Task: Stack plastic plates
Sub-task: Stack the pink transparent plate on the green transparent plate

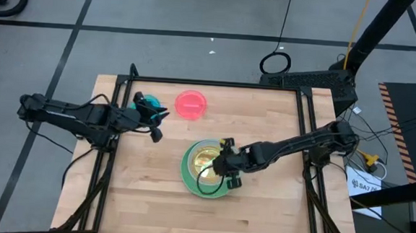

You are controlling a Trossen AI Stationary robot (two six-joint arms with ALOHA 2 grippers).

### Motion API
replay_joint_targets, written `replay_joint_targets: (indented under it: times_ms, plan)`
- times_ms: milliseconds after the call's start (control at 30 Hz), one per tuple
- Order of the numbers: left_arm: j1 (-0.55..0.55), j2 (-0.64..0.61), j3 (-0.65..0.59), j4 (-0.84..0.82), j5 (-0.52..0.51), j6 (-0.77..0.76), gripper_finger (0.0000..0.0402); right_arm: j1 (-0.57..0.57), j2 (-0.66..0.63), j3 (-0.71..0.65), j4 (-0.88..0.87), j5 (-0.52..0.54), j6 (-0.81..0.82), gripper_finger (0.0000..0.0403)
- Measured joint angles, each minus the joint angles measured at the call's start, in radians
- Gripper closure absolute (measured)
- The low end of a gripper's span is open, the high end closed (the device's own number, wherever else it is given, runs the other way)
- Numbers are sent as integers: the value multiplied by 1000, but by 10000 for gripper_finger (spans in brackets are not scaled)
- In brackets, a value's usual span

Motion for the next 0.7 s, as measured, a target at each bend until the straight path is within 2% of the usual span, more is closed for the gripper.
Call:
replay_joint_targets:
  times_ms: [167, 333, 433, 567, 700]
  plan:
    - [68, 62, 0, 0, 1, -24, 321, -64, -124, -142, 150, 0, -87, 268]
    - [166, 135, 0, 8, 37, -14, 321, -160, -245, -334, 423, -3, -181, 268]
    - [244, 163, 0, 34, 37, 41, 321, -243, -283, -413, 580, -3, -197, 268]
    - [363, 170, 0, 98, 38, 148, 321, -363, -280, -422, 645, -1, -184, 268]
    - [477, 170, 0, 132, 64, 217, 321, -451, -237, -364, 650, -9, -150, 268]
